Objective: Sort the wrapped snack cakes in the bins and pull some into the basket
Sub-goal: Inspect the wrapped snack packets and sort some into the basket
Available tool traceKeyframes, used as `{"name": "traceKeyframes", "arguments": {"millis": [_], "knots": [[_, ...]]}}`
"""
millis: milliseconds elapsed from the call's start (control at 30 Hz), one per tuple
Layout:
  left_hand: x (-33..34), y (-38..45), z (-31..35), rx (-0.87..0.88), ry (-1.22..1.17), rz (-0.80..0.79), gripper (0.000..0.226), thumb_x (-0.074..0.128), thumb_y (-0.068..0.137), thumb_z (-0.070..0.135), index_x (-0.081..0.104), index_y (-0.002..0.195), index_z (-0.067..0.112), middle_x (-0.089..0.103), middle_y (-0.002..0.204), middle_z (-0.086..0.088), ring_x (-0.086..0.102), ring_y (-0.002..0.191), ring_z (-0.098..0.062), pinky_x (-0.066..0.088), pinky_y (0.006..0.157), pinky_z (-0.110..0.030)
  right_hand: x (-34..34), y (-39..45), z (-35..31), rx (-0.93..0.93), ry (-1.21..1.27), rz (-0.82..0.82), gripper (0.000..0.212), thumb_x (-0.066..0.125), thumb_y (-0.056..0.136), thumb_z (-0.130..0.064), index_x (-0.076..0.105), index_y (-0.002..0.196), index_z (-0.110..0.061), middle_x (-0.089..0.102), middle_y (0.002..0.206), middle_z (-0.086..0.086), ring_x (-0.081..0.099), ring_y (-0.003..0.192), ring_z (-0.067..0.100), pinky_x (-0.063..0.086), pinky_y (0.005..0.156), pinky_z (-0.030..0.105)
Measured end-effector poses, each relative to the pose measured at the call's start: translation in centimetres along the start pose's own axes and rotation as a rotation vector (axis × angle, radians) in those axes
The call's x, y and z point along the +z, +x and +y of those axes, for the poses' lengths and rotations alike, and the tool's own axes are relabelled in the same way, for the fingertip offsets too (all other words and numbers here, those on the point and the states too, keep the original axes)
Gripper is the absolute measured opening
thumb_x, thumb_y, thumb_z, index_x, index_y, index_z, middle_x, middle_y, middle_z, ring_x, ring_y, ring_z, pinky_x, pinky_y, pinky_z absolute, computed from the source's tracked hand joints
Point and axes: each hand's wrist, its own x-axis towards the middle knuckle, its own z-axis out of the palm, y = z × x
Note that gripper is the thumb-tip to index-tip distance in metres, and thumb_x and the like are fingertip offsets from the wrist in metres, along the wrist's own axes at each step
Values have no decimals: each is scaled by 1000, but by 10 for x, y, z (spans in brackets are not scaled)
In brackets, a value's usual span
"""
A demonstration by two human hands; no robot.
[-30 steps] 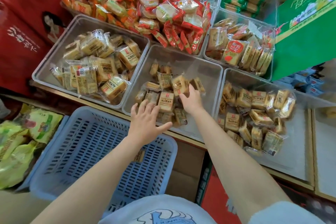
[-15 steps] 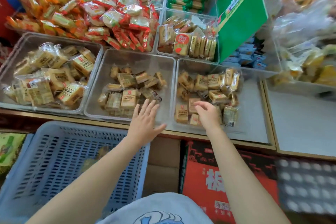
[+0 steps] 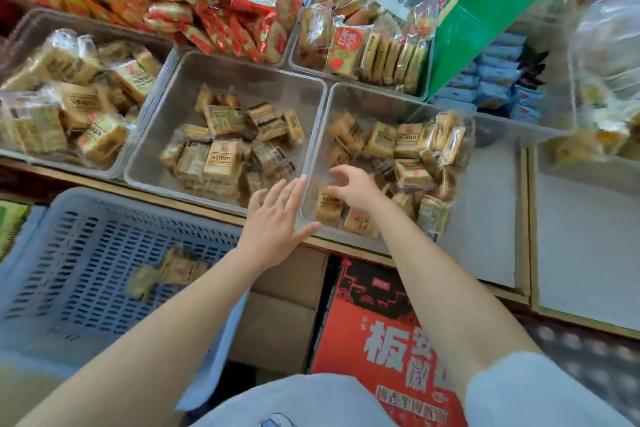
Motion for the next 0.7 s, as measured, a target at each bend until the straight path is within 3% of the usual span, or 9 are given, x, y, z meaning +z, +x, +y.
{"name": "traceKeyframes", "arguments": {"millis": [167, 267, 467, 700], "knots": [[4, 2, -2, 17, -6, 9, 99, -1, 85, 83, -1, 164, 24, 19, 171, 4, 13, 157, -19, 11, 115, -39, 6, 19, 7, 41, -229, -123, 72, 74, 91, -43, 44, 151, -18, 53, 148, 6, 50, 136, 25, 45, 109, 38], [5, 0, -2, 28, -32, 21, 100, -9, 83, 86, -4, 162, 25, 19, 170, 4, 13, 157, -21, 8, 116, -39, 11, 29, 7, 40, -433, -156, 79, 70, 87, -61, 45, 150, -20, 53, 147, 7, 41, 141, 33, 36, 116, 46], [2, 1, -1, 15, -31, 3, 103, -13, 80, 87, -6, 163, 26, 15, 171, 4, 10, 158, -20, 9, 118, -40, 11, 41, 2, 91, -598, -275, 85, 69, 74, -78, 57, 131, -16, 61, 129, 6, 50, 128, 31, 41, 109, 43], [1, 1, -1, 13, -31, -12, 101, -8, 81, 86, -8, 163, 26, 12, 172, 5, 7, 158, -19, 11, 118, -40, 5, 27, 0, 74, -548, -292, 108, 70, 71, -79, 38, 155, -20, 40, 158, 8, 34, 146, 32, 34, 118, 47]]}}
